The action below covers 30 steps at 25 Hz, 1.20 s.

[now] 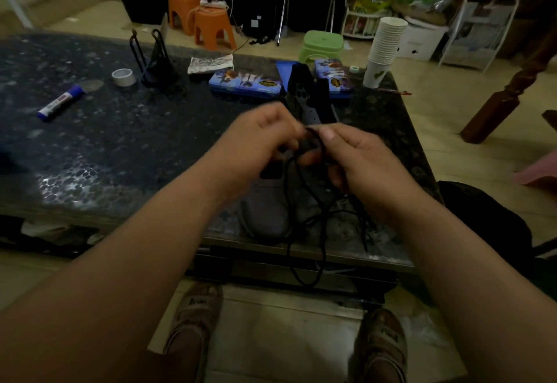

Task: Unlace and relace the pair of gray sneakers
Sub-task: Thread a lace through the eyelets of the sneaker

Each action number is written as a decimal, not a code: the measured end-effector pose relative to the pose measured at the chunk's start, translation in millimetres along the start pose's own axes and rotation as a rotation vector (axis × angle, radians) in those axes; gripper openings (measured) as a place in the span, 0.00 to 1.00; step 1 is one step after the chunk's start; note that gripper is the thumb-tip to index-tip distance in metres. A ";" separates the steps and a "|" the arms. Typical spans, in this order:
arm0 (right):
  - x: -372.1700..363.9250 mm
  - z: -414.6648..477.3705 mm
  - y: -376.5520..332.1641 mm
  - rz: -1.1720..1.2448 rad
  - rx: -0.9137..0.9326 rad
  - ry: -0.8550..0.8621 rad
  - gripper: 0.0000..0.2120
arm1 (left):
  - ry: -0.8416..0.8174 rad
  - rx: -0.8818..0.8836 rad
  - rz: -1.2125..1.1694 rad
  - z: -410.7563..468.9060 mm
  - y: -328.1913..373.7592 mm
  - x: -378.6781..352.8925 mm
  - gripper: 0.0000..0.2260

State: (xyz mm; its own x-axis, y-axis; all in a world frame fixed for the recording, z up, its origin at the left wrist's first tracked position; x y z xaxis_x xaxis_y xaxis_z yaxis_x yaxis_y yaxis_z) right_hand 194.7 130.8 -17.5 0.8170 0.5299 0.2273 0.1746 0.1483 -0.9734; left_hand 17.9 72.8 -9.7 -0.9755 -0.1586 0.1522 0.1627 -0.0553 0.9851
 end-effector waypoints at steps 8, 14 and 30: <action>-34.2 29.3 23.5 -0.546 0.309 -0.028 0.11 | 0.183 0.296 -0.410 -7.1 -16.8 54.4 0.13; -36.2 42.0 38.0 -0.606 0.072 0.031 0.10 | 0.137 0.339 -0.103 -3.1 -51.3 54.2 0.06; -56.6 56.5 52.5 -0.523 0.047 -0.050 0.02 | 0.129 0.219 0.574 -7.4 -91.8 49.7 0.05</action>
State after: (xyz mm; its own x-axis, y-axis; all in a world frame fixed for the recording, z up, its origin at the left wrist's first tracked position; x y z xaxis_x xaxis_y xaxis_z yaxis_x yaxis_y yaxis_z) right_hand 126.5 155.8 -79.9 0.5997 0.4144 0.6846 0.5262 0.4404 -0.7275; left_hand -44.4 62.7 -93.1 -0.7137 -0.2213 0.6645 0.6081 0.2750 0.7447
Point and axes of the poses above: each hand's wrist, its own z-axis towards the middle knuckle, its own x-axis out of the back of the hand, y = z × x, the point moved 1 cm from there along z, towards the middle knuckle, and after that the axes turned 4 degrees about z, right-handed, at the moved point
